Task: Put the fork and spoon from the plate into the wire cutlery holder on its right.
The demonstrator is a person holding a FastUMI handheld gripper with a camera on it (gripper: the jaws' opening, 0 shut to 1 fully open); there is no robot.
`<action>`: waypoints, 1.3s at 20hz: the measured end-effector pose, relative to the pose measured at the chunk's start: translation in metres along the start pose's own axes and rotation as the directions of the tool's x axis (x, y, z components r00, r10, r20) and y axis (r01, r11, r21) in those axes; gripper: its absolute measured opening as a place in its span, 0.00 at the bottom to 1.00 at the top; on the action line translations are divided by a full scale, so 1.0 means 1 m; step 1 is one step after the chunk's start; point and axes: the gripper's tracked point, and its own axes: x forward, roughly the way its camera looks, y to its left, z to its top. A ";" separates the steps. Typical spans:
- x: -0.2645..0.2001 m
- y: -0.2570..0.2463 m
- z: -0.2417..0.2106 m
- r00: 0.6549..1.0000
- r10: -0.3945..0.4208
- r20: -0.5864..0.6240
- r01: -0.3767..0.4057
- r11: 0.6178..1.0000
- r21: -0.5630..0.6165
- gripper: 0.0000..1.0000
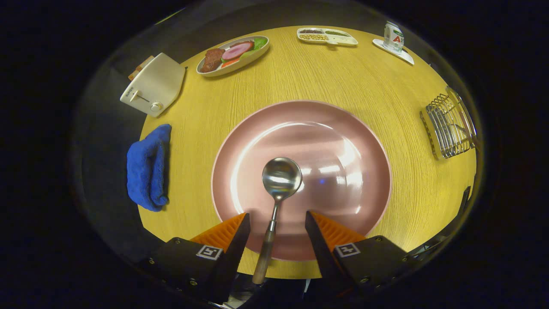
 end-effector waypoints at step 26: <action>-0.078 -0.055 0.063 0.966 0.098 0.241 -0.135 0.981 0.142 0.03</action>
